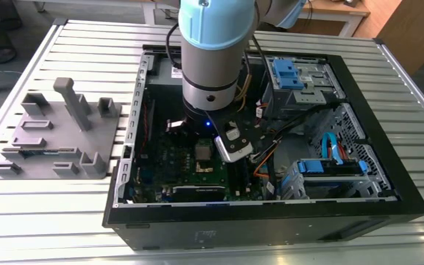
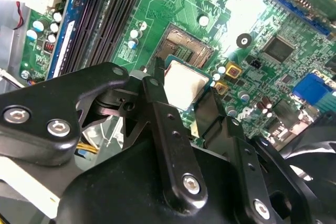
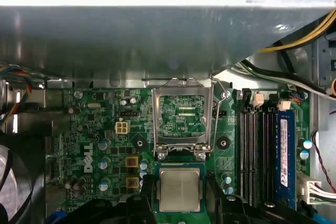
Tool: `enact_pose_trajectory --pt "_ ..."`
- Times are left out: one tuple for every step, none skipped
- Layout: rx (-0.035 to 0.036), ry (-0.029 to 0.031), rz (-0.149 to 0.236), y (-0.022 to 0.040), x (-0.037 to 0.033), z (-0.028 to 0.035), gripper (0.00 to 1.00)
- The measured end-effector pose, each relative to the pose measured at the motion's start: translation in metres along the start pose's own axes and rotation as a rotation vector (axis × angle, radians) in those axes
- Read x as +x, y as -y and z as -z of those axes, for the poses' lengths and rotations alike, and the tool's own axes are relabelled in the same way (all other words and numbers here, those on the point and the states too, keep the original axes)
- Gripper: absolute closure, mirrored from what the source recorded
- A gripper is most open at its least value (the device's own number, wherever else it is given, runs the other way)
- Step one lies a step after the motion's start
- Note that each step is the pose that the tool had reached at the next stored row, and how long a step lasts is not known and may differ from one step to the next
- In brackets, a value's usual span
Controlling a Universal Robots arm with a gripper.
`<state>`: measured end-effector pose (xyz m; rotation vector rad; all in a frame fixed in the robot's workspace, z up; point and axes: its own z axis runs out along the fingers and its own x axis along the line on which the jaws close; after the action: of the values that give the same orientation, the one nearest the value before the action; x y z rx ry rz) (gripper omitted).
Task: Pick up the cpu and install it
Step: 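Place the cpu into insertion slot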
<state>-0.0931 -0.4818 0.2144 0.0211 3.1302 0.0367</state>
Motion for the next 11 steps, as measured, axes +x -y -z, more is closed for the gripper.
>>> enact_pose_trajectory --pt "-0.0002 0.0000 0.000 0.0009 0.0000 -0.0005 0.53" --pt "-0.0003 0.0001 0.000 0.0017 0.0000 -0.0010 0.53" --pt "-0.0004 0.0001 0.000 0.0026 0.0000 -0.0016 0.53" --pt "-0.0004 0.0000 0.000 0.0032 0.0000 -0.0020 0.53" --pt "-0.0005 0.0001 0.000 0.0037 0.0000 -0.0025 0.53" --pt "-0.0004 0.0001 0.000 0.0043 -0.0001 -0.0031 0.53" --pt "-0.0005 0.0001 0.000 0.0048 -0.0001 -0.0038 0.53" --pt "-0.0006 0.0002 0.000 0.0052 -0.0003 -0.0045 0.53" --pt "-0.0007 0.0002 0.000 0.0055 -0.0003 -0.0049 0.53" --pt "-0.0004 0.0001 0.000 0.0059 -0.0003 -0.0052 0.53" --pt "-0.0003 0.0000 0.000 0.0065 -0.0005 -0.0054 0.53"
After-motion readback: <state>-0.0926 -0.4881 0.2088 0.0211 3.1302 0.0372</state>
